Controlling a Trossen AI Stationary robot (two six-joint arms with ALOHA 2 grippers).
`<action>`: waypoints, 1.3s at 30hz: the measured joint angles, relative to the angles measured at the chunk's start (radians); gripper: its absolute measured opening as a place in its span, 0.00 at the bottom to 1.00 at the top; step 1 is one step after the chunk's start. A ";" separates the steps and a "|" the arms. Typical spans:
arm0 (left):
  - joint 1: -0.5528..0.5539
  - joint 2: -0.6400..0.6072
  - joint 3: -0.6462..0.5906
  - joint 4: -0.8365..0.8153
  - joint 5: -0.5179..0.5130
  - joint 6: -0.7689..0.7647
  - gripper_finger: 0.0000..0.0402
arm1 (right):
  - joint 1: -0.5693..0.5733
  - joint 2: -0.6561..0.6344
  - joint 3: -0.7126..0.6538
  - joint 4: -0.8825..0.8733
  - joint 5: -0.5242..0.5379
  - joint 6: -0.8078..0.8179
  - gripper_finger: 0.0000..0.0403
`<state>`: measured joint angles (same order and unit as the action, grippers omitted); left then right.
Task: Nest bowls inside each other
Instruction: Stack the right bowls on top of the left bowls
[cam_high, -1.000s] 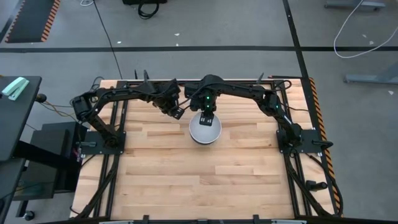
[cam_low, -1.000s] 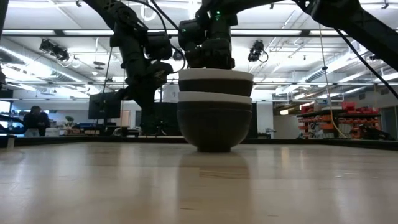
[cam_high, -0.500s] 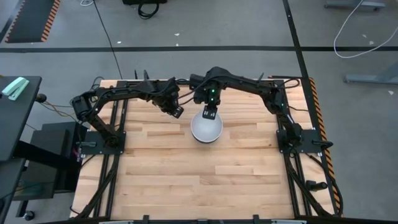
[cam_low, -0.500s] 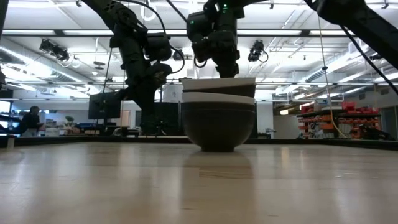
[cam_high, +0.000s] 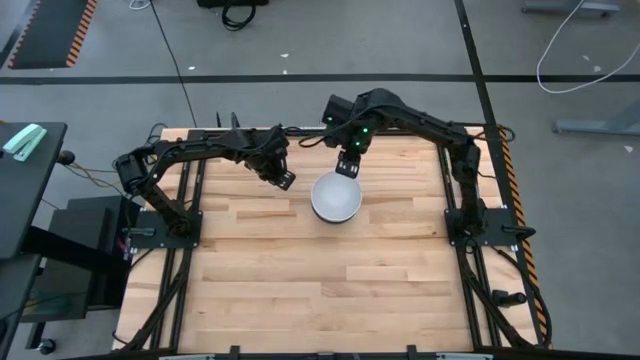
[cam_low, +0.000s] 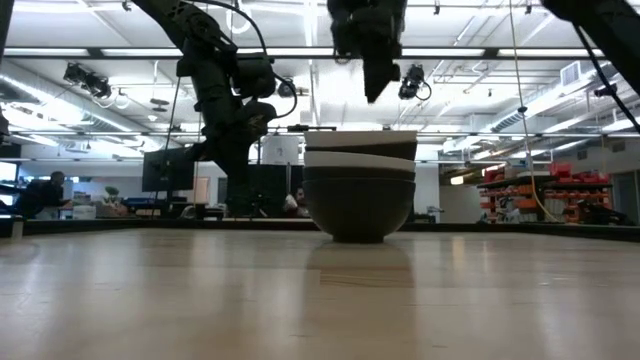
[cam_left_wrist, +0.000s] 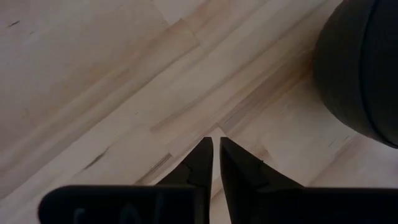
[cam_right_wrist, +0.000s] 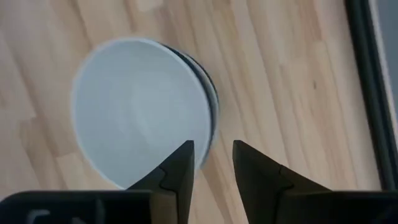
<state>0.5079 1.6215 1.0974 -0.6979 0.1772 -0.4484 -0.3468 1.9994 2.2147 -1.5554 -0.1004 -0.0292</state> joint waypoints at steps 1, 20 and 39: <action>0.000 0.000 0.000 0.000 0.000 0.000 0.09 | 0.008 -0.010 0.001 0.010 -0.001 0.000 0.28; 0.000 0.000 0.000 -0.001 0.000 0.017 0.08 | 0.086 0.116 0.000 0.056 0.002 -0.081 0.02; 0.000 0.000 0.000 -0.004 0.000 0.026 0.08 | 0.013 0.134 -0.175 0.116 -0.003 -0.106 0.00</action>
<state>0.5076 1.6218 1.0974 -0.7017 0.1772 -0.4228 -0.3336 2.1338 2.0393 -1.4393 -0.1038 -0.1349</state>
